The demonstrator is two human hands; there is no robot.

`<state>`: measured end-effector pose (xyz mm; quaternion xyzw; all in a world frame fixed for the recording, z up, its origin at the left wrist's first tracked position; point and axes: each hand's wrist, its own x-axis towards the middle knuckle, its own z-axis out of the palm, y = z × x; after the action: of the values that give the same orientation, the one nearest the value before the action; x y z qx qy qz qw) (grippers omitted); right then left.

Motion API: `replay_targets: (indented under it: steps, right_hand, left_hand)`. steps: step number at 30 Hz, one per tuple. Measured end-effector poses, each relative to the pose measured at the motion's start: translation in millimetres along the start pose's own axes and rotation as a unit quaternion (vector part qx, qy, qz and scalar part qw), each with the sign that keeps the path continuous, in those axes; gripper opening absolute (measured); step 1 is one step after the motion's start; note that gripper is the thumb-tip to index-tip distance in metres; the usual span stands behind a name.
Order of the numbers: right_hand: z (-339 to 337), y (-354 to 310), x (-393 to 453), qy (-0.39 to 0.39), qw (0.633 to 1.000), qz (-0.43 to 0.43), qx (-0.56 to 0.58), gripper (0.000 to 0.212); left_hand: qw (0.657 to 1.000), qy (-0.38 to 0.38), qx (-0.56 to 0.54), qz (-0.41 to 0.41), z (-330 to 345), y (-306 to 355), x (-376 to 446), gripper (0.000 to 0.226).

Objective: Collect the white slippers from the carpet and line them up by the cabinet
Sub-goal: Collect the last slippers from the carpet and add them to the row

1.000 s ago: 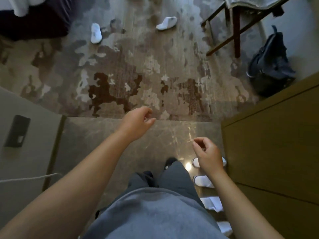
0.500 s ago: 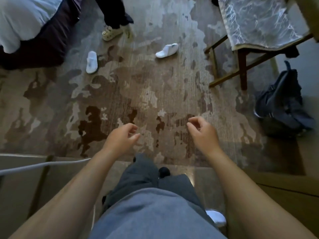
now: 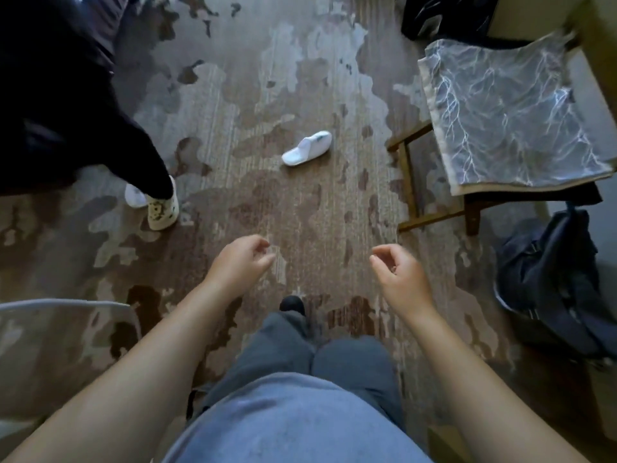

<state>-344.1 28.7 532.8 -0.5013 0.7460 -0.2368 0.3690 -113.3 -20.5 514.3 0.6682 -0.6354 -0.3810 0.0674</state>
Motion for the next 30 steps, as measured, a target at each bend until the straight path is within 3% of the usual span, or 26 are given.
replay_targets:
  steps: [7, 14, 21, 30]
  right_hand:
    - [-18.3, -14.1, 144.0, -0.017, 0.997, 0.081, -0.004, 0.020]
    - [17.5, -17.1, 378.2, -0.075, 0.994, 0.066, -0.033, 0.025]
    - [113.9, 6.3, 592.0, -0.122, 0.989, 0.031, -0.071, 0.028]
    - [321.9, 201.8, 746.5, -0.072, 0.989, 0.083, -0.098, 0.041]
  left_hand:
    - [0.999, -0.022, 0.025, 0.040, -40.2, 79.0, 185.2, 0.033]
    - [0.998, -0.026, 0.027, -0.042, -38.9, 64.2, 385.0, 0.035]
    - [0.992, -0.038, 0.029, -0.115, 7.7, 2.3, 572.3, 0.041]
    - [0.994, -0.063, 0.063, -0.058, 191.4, -168.7, 768.8, 0.060]
